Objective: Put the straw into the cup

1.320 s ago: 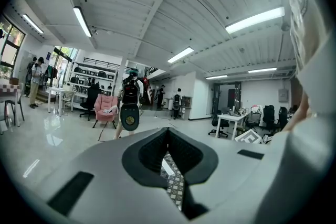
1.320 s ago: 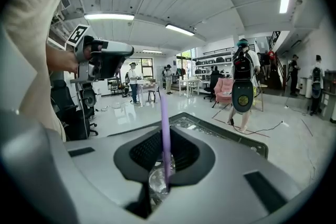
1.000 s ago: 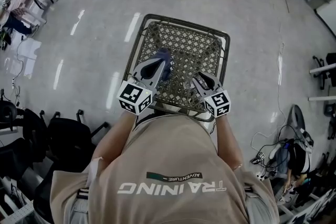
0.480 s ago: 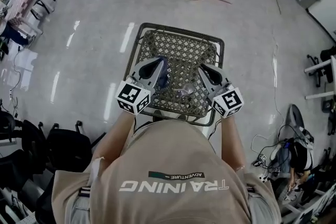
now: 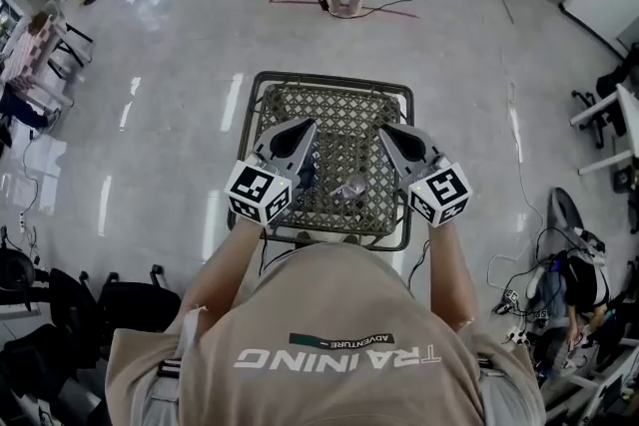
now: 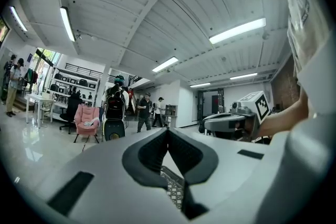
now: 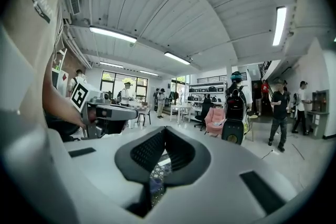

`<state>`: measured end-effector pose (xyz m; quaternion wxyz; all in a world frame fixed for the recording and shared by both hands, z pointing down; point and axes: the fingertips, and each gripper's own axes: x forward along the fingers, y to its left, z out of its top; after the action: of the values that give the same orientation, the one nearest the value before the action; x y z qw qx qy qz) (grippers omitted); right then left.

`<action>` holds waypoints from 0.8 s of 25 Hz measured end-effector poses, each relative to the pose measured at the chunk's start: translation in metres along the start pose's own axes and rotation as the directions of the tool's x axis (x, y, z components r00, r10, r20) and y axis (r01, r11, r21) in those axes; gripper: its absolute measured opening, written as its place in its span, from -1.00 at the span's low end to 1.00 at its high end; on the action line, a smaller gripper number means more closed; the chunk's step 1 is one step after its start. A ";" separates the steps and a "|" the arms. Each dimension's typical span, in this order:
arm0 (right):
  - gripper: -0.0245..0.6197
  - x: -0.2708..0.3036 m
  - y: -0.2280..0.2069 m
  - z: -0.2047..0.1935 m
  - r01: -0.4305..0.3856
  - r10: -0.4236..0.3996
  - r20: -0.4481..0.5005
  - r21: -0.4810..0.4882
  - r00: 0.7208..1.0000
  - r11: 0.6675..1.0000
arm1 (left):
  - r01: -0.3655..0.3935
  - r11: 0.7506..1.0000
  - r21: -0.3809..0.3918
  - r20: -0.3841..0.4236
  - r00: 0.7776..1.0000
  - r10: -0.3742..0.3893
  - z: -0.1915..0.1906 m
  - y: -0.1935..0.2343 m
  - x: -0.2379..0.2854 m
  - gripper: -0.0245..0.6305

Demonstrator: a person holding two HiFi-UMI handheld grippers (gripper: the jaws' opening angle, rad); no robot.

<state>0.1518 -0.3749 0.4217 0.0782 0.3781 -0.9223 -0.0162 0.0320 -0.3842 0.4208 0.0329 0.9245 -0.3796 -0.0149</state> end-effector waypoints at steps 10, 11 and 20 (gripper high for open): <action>-0.87 0.003 -0.001 -0.009 -0.010 0.010 -0.012 0.037 1.000 0.999 | 0.019 1.000 0.000 -0.022 1.000 -0.019 -0.004 0.000 0.009 -0.88; -0.87 0.005 -0.001 -0.009 -0.009 0.009 -0.011 0.037 1.000 0.999 | 0.018 1.000 0.000 -0.024 1.000 -0.018 -0.004 0.001 0.009 -0.88; -0.87 0.012 -0.002 -0.008 -0.002 0.003 -0.020 0.037 1.000 0.999 | 0.001 1.000 0.004 -0.016 1.000 -0.001 0.000 0.011 0.004 -0.88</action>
<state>0.1464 -0.3842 0.4314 0.0805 0.3784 -0.9221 0.0050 0.0276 -0.3950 0.4217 0.0341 0.9248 -0.3789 -0.0068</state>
